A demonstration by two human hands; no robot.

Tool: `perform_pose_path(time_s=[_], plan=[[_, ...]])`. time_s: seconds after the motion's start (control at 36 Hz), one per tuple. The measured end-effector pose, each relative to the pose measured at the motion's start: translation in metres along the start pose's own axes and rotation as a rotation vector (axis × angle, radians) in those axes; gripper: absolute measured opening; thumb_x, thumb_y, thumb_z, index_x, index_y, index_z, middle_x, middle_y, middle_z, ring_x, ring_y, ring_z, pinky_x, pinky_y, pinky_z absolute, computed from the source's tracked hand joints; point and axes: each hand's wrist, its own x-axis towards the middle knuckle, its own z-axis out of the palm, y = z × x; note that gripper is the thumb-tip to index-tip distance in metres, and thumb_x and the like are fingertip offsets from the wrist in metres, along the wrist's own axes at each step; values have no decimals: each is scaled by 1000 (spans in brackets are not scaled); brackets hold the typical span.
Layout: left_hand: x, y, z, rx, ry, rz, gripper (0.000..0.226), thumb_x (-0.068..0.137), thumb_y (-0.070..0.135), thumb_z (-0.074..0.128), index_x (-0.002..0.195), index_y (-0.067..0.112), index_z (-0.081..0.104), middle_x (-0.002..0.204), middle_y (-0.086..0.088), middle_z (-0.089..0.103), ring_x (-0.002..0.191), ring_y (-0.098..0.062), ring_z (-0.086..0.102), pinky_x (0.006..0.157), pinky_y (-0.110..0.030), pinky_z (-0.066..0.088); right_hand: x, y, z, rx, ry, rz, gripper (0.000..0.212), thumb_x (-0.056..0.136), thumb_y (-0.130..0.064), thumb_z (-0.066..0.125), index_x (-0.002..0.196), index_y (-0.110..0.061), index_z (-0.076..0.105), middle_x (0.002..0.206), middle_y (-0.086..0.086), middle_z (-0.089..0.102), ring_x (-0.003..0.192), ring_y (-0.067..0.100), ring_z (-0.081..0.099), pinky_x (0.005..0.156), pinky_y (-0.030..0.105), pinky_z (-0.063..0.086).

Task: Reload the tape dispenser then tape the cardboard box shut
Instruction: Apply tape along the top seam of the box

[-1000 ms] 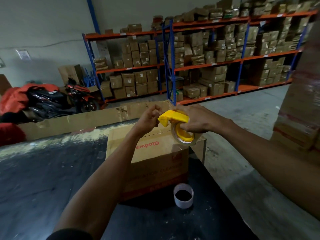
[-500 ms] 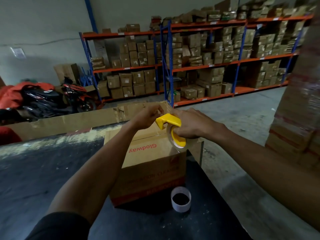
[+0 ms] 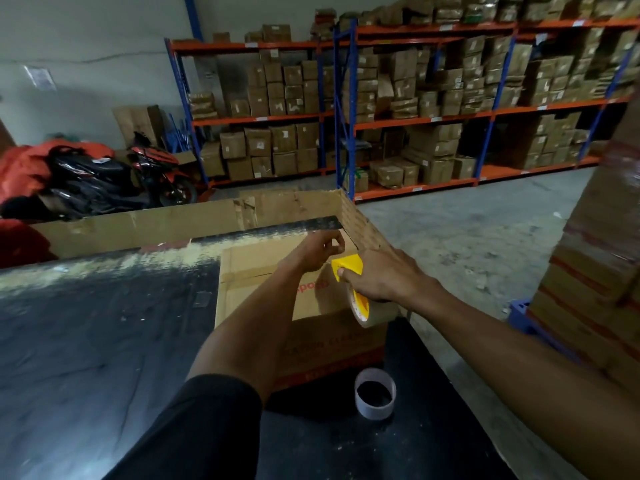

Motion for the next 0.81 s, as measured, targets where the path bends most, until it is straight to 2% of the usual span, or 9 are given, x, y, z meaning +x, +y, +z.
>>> perform_pose_path(time_s=[0.11,0.19,0.36,0.44,0.5,0.56,0.67,0.72,0.81], plan=[[6,-14,2,25,45,-26,3,95,21,62,94,21,65,89,-9,70,79,-27,62,75,-45,51,16,-6,2,3,15,12,42,89,-61,52,87,-19,53,91,6,59,83,27,57,63,34,38],[12,-19,6,57,22,-31,5,95,22,63,97,19,66,88,-13,71,81,-30,64,76,-46,52,29,-8,2,-6,-54,9,37,86,-55,57,75,-22,47,87,6,57,82,27,57,61,33,38],[13,-32,21,134,50,-3,14,98,29,57,108,22,63,95,-11,73,88,-31,67,76,-43,53,48,-13,-1,-41,-144,39,38,86,-51,58,67,-23,41,83,5,55,82,26,57,61,33,38],[19,-37,21,152,47,8,15,100,27,53,111,22,61,98,-11,73,89,-31,66,73,-39,50,57,-17,-3,-71,-180,44,28,84,-45,60,73,-21,50,88,6,59,83,26,58,63,34,42],[21,-38,23,174,16,-2,19,98,31,51,112,23,60,98,-12,73,90,-32,66,74,-41,51,63,-20,-5,-96,-216,46,25,81,-43,61,83,-18,59,91,7,61,84,27,58,64,34,43],[21,-38,25,161,-17,-21,32,90,42,43,111,25,60,96,-11,73,90,-33,67,75,-45,53,70,-21,-5,-112,-262,54,30,81,-44,61,93,-16,62,96,8,62,87,27,59,66,35,45],[25,-39,27,132,-50,-62,61,74,56,26,117,26,57,98,-11,71,87,-31,64,75,-44,52,81,-23,-5,-130,-333,89,43,83,-46,59,112,-14,63,108,10,62,96,29,59,74,37,48],[26,-38,26,115,-76,-104,58,76,56,31,118,20,49,96,-14,68,85,-35,63,72,-42,49,85,-26,-5,-138,-369,97,43,84,-46,59,115,-16,60,112,12,59,100,30,57,78,38,48],[27,-39,22,75,-58,-176,36,89,31,52,116,9,43,87,-15,60,86,-39,61,68,-37,38,93,-33,-6,-157,-422,106,40,84,-41,59,114,-16,57,109,13,57,101,31,56,86,41,49]])
